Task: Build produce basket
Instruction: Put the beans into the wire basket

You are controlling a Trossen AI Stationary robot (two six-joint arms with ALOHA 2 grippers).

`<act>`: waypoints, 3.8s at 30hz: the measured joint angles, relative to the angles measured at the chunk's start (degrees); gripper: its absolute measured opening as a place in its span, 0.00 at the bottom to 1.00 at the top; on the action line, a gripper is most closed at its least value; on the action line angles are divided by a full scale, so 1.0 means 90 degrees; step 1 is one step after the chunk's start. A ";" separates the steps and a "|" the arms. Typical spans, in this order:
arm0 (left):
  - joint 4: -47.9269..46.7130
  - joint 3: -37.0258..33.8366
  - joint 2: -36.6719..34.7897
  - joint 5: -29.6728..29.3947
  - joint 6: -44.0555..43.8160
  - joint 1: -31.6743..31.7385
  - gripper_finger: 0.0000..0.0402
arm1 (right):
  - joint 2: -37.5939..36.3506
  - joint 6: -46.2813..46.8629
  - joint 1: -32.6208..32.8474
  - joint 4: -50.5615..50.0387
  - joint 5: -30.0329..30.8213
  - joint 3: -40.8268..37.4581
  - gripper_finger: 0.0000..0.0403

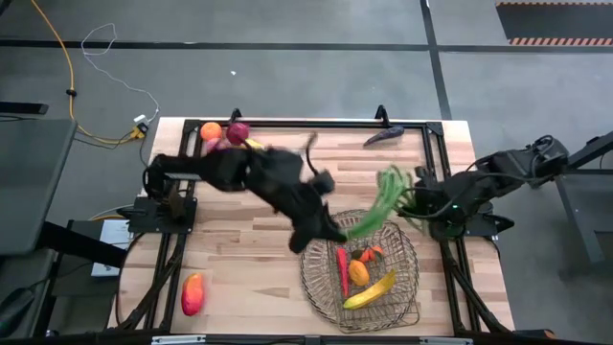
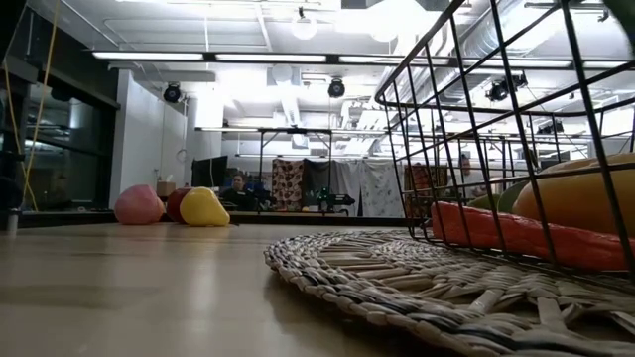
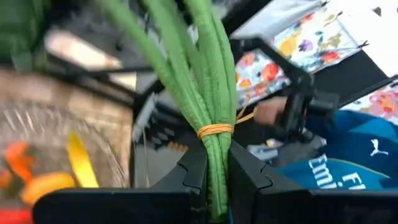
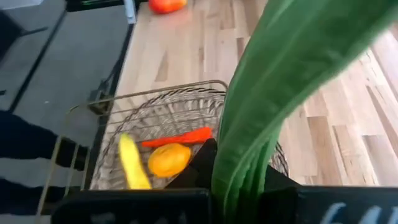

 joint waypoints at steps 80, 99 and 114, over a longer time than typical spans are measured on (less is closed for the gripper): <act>0.0126 -0.0049 0.3092 0.0948 -0.0842 -0.0900 0.06 | 0.4281 -0.8266 0.2618 -0.1428 0.0660 0.1569 0.01; 0.0115 -0.0049 0.3085 0.0826 -0.0402 -0.0864 0.32 | 0.4406 -0.7426 0.2616 -0.1327 0.0681 0.1566 0.03; -0.0416 -0.0034 0.3008 0.2354 -0.0460 -0.0352 0.50 | 0.4406 -0.7339 0.2548 -0.1094 0.0673 0.1566 0.03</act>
